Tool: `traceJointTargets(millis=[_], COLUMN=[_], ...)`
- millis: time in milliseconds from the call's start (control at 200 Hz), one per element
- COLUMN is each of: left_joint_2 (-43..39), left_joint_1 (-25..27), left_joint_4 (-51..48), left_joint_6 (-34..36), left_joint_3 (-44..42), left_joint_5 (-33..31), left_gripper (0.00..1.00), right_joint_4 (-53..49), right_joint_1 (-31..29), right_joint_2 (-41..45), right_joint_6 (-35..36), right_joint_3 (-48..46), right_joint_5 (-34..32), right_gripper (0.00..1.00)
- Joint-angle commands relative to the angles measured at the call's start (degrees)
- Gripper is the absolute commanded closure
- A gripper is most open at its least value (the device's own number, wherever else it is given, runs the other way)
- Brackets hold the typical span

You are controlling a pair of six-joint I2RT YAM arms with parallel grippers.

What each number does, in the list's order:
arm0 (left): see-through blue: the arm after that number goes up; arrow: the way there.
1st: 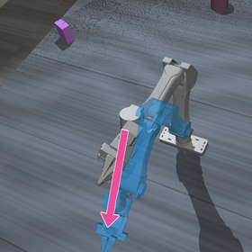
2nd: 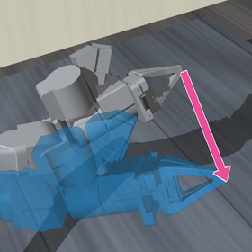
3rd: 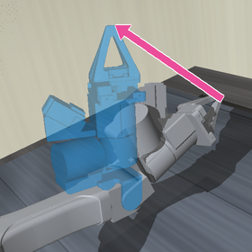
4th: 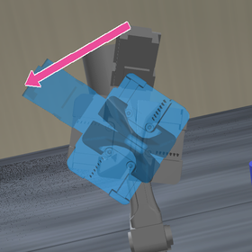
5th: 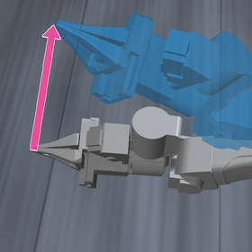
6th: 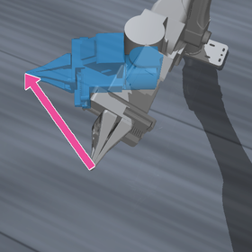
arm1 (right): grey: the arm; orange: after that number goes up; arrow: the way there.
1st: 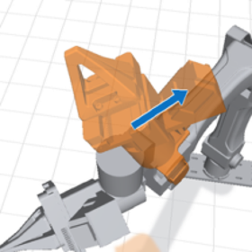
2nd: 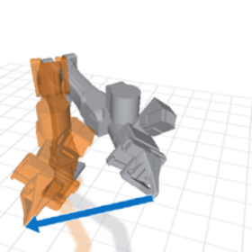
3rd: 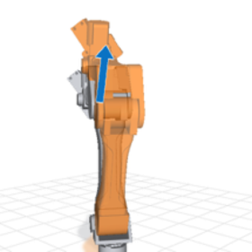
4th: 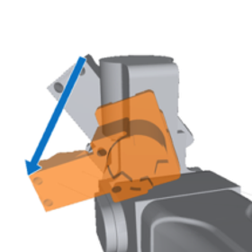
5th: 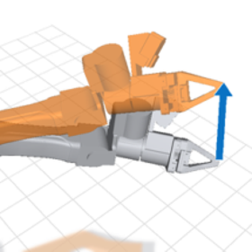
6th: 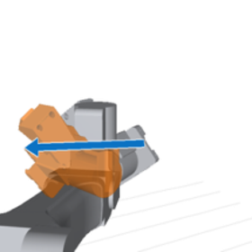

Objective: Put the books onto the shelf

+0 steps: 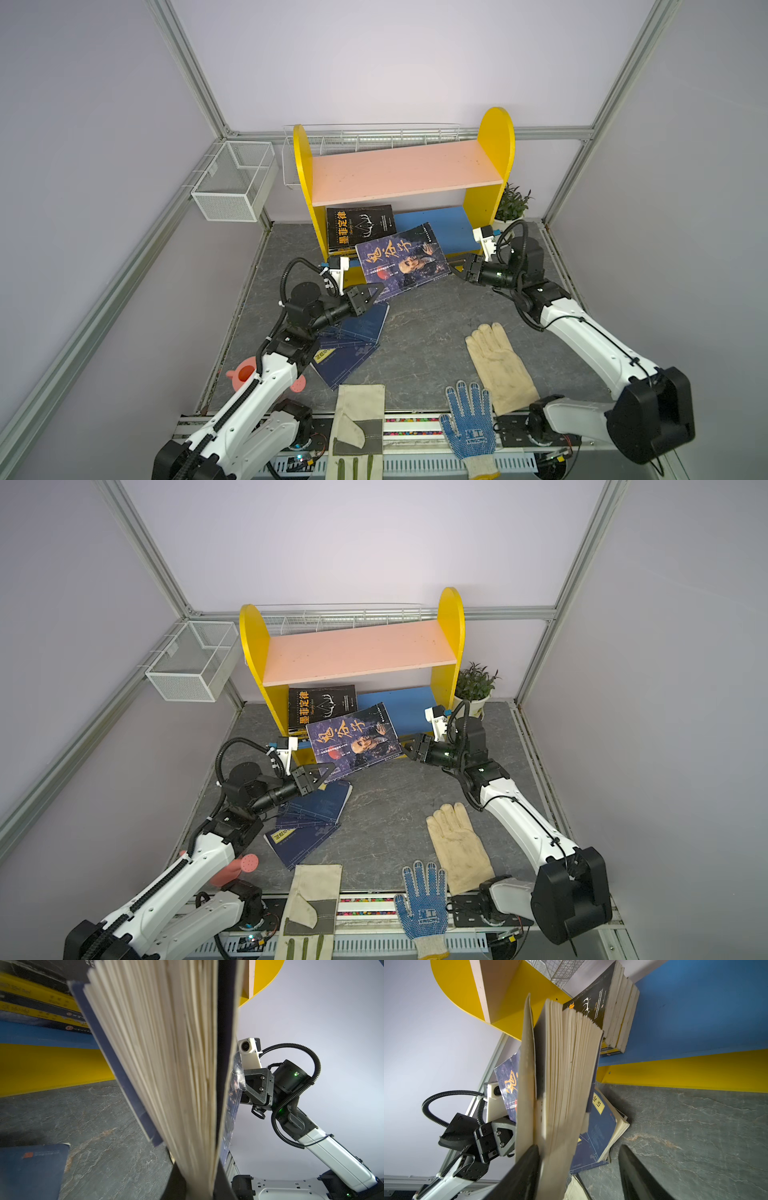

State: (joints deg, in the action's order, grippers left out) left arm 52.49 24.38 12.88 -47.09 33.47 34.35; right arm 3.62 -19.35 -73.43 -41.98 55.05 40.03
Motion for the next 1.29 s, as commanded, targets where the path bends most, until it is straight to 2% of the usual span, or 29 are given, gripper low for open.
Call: traceJointTargets(millis=[0, 105, 160, 270, 365, 560, 850, 1095, 1289], left_joint_2=[-1.0, -0.9, -1.1, -1.7, -2.0, -2.5, -3.0, -3.1, -3.3], left_joint_1=[0.0, 0.0, 0.0, 0.0, 0.0, -0.1, 0.0, -0.1, -0.1], left_joint_4=[6.0, 5.5, 5.3, 4.0, 3.1, 1.6, 2.5, 2.0, 1.9], left_joint_6=[0.4, 1.0, 1.2, 1.9, 2.3, 3.3, 3.7, 4.4, 4.4], left_joint_3=[0.8, 0.9, 0.8, 0.9, 1.0, 1.1, 1.5, 1.6, 1.1], left_joint_5=[-1.1, -1.1, -1.3, -1.8, -1.7, -1.5, -1.7, -1.3, -1.3], left_gripper=[1.00, 1.00, 1.00, 1.00, 1.00, 1.00, 1.00, 1.00, 1.00], right_joint_4=[1.5, 1.7, -0.6, 0.7, 3.3, 3.0, 1.3, 8.2, 15.1], right_joint_1=[-2.2, -2.3, -1.8, 1.6, 4.2, 3.6, -0.4, -1.3, -1.6], right_joint_2=[-0.7, -0.4, 0.6, 3.7, 6.1, 5.9, 2.3, -0.2, -2.0], right_joint_6=[0.0, -1.4, -0.7, -2.3, -3.8, -2.3, -1.3, -6.5, -11.1], right_joint_3=[-0.4, -1.3, -1.4, -3.5, -4.3, -2.1, -1.9, -2.9, -3.5], right_joint_5=[7.8, 7.3, 4.0, -1.2, -2.1, 3.0, 3.9, 6.8, 8.0], right_gripper=[0.39, 0.39, 0.38, 0.35, 0.32, 0.30, 0.32, 0.36, 0.44])
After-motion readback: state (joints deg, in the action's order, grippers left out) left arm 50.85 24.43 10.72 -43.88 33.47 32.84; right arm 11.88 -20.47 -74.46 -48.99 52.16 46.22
